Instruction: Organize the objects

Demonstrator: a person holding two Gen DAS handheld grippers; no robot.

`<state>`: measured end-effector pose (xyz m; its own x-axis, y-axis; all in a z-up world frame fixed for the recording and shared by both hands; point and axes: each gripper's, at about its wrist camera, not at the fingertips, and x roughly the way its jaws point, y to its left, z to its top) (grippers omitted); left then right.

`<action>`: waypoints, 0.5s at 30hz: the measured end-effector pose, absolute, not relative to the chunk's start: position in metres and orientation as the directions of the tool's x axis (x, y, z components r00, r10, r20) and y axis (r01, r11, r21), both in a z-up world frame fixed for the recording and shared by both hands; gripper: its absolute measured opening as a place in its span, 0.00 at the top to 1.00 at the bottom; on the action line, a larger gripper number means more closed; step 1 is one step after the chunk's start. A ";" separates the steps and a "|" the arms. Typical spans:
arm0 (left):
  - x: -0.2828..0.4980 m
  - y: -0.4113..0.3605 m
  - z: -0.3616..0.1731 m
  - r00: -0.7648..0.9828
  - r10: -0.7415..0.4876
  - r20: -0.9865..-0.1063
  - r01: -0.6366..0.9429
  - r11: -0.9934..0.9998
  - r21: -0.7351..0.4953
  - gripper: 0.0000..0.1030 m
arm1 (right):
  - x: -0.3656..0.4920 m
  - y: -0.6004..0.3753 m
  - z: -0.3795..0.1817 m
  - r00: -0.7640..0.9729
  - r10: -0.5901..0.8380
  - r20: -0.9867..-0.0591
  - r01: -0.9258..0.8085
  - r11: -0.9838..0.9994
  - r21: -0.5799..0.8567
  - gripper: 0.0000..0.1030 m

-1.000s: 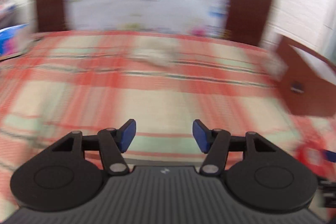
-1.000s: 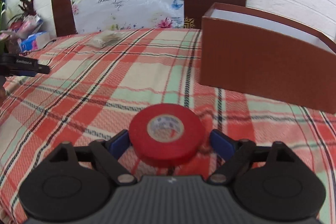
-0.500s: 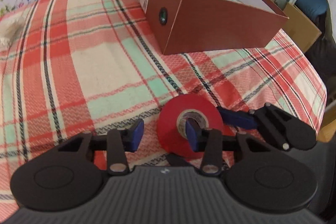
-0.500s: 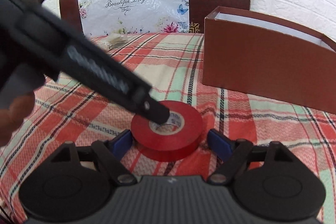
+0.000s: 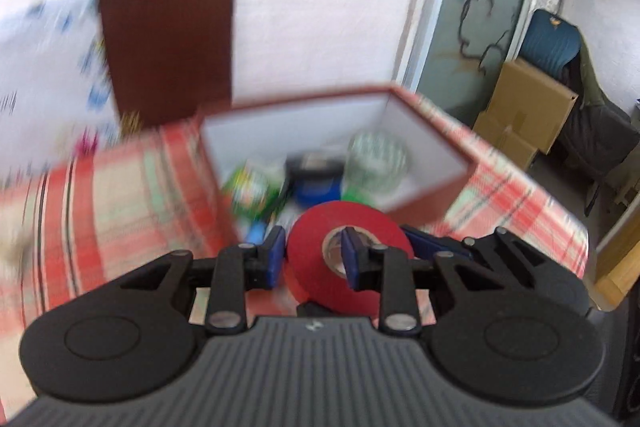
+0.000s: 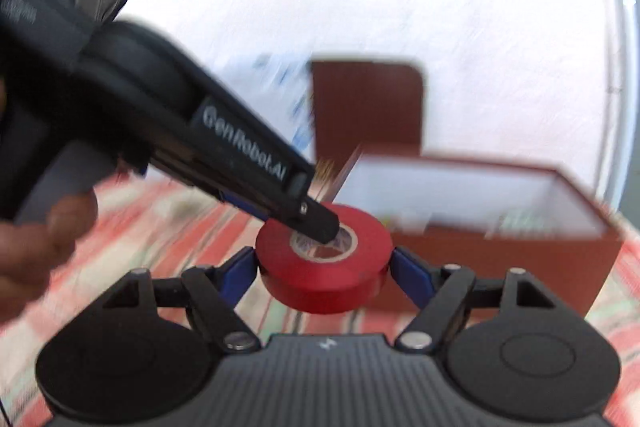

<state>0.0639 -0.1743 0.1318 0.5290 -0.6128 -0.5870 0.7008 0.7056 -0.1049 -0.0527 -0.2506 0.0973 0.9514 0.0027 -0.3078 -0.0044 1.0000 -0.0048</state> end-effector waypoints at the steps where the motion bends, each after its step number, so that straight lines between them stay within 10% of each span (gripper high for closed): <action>1: 0.069 -0.183 0.134 0.538 -0.616 -0.576 0.703 0.704 -0.096 0.69 | -0.047 -0.257 0.103 0.958 -0.018 -0.286 0.012 1.000 -0.025 0.27; 15: 0.108 -0.200 0.102 0.558 -0.539 -0.630 0.614 0.779 -0.123 0.66 | 0.010 -0.287 0.075 0.936 -0.097 -0.339 0.102 0.995 -0.003 0.25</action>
<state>0.1080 -0.1999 0.1016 0.5585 -0.5394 -0.6302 0.6144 0.7794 -0.1226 0.0100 -0.2870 0.0753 0.9359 -0.0974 -0.3386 0.1025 0.9947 -0.0029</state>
